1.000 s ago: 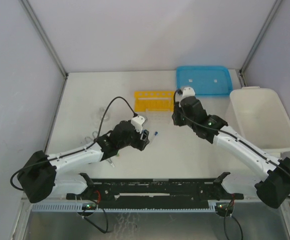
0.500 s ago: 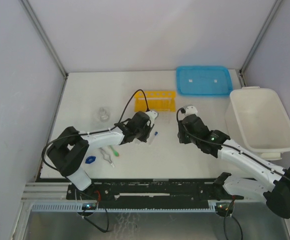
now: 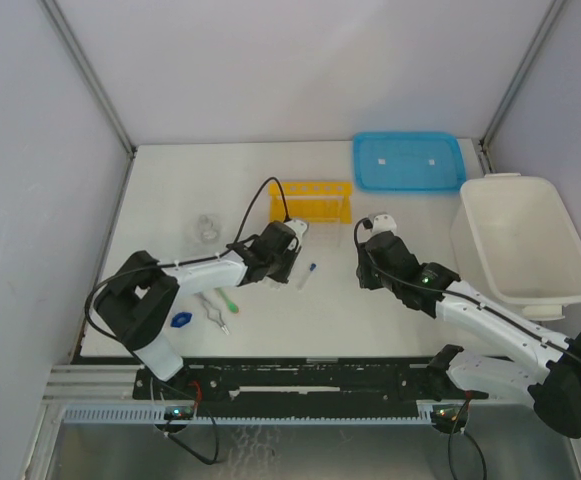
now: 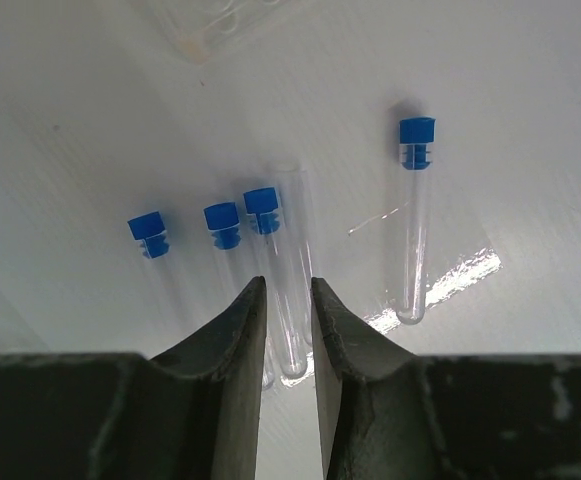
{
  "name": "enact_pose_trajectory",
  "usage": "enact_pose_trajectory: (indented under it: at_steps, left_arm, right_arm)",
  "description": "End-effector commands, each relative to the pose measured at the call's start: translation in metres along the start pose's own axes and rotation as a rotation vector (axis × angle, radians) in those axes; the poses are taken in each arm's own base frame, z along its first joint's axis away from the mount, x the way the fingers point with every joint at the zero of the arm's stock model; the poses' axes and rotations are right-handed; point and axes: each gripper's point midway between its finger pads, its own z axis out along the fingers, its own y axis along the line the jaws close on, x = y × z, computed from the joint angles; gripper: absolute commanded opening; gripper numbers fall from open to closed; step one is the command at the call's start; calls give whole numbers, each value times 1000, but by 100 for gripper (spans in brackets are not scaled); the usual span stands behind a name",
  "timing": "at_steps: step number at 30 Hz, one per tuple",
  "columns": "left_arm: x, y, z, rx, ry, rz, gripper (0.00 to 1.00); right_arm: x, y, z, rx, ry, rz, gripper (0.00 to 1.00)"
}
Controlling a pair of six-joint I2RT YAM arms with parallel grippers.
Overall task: Organize the chemistry lab equipment
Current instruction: Pick up the test tube at the center of the board.
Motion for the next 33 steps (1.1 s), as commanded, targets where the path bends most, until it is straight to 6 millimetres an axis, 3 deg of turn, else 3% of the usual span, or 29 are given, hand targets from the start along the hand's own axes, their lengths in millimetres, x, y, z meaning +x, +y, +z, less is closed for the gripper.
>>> enact_pose_trajectory:
  at_steps: [1, 22, 33]
  left_arm:
    - [-22, -7, 0, 30, -46, -32, 28]
    - [-14, -20, 16, 88, -10, -42, 27]
    - [-36, -28, -15, 142, -72, -57, 28]
  right_arm:
    - [-15, 6, -2, -19, -59, 26, 26]
    - [-10, 6, 6, -11, -35, 16, 26]
    - [-8, 8, 9, -15, -24, 14, 26]
